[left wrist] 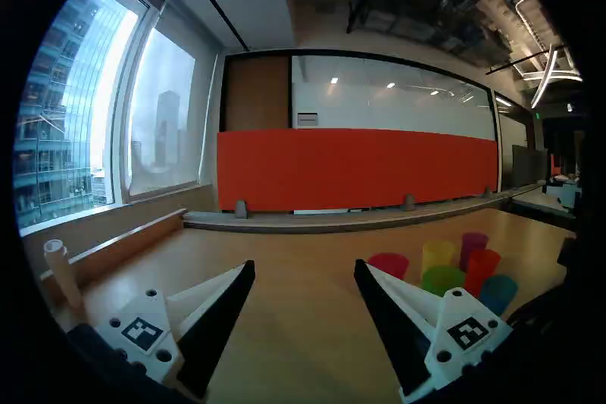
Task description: Pour water
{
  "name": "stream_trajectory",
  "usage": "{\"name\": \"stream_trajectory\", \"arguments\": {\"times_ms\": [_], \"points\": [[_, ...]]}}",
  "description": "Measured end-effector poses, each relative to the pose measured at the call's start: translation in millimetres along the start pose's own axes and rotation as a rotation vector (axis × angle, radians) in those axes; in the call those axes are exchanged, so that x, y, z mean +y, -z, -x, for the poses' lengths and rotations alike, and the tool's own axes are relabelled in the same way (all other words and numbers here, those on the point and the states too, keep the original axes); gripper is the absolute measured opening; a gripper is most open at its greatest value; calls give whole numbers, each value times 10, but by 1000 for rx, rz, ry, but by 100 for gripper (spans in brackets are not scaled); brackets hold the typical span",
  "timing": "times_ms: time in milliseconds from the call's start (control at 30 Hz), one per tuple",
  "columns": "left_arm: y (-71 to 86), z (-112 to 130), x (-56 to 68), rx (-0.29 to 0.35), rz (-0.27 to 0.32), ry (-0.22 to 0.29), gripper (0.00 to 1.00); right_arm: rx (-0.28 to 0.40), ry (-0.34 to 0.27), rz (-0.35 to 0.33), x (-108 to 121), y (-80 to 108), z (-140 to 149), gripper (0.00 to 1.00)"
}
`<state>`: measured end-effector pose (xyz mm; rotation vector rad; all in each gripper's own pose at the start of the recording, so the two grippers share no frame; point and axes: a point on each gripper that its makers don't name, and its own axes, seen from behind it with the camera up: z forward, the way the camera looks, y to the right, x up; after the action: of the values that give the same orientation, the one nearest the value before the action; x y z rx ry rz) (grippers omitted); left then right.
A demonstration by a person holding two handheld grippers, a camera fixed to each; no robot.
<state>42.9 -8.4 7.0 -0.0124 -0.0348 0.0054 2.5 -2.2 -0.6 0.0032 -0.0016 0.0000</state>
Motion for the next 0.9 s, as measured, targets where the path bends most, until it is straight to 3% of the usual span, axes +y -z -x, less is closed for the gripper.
{"name": "stream_trajectory", "arguments": {"times_ms": [467, 900], "points": [[-117, -759, 131, 17, 67, -1, 98, -41, 17, -72, -238, -37, -454, 100], [-196, -1356, 208, 8, 137, -16, 98, -42, 12, -110, -270, -158, -989, 100]]}}
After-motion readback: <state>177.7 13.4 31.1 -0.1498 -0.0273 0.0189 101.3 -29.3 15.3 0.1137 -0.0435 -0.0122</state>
